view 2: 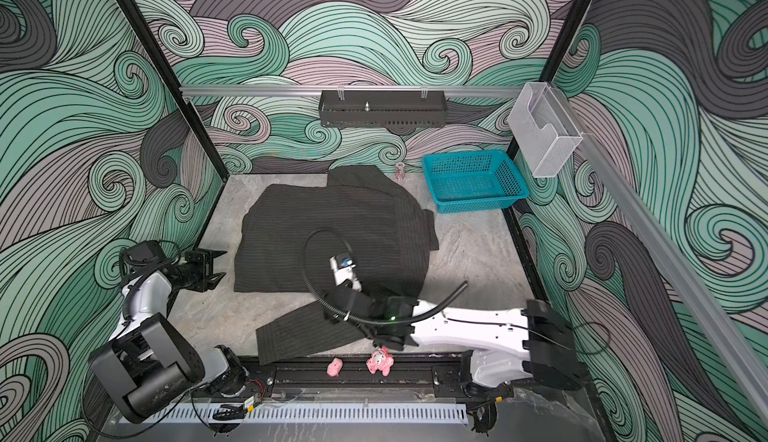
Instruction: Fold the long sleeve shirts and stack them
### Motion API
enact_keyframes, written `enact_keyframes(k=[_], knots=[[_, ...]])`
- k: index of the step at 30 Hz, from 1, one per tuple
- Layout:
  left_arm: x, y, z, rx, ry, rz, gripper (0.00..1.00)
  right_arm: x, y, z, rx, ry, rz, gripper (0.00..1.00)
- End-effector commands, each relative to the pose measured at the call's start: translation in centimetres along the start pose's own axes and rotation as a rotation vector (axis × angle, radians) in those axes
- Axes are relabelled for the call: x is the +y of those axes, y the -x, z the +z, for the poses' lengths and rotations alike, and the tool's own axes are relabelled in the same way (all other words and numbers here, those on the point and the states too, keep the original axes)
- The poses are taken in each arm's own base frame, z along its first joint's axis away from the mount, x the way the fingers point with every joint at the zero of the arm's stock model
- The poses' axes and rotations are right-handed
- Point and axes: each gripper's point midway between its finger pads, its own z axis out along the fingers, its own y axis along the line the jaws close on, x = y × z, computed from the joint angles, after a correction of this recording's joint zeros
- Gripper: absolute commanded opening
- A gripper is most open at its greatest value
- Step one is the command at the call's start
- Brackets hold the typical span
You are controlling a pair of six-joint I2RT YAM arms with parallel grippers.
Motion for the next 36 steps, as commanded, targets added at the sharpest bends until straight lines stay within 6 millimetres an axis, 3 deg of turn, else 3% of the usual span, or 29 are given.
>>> enact_keyframes(k=[1, 5, 11, 18, 23, 31, 36], knots=[[1.1, 0.3, 0.4, -0.013, 0.024, 0.023, 0.66, -7.2, -3.0, -0.7, 0.095, -0.138, 0.131, 0.68], [3.1, -0.2, 1.5, 0.007, 0.057, 0.005, 0.66, -13.0, -4.6, -1.7, 0.14, -0.227, 0.274, 0.69], [5.6, -1.1, 3.4, 0.054, 0.098, -0.028, 0.67, -17.1, -6.5, -1.9, 0.204, -0.267, 0.432, 0.71], [6.4, -2.2, 5.3, 0.09, 0.146, 0.001, 0.67, -18.2, -7.2, -0.9, 0.269, -0.246, 0.521, 0.72], [7.3, -2.3, 5.2, 0.092, 0.195, 0.029, 0.65, -18.2, -6.7, -0.6, 0.27, -0.213, 0.553, 0.72], [9.0, -1.4, 5.6, 0.051, 0.266, 0.026, 0.52, -18.7, -6.3, -0.5, 0.273, -0.19, 0.577, 0.71], [8.6, -0.1, 5.6, -0.03, 0.251, 0.018, 0.45, -19.0, -6.2, -0.7, 0.275, -0.177, 0.594, 0.71]])
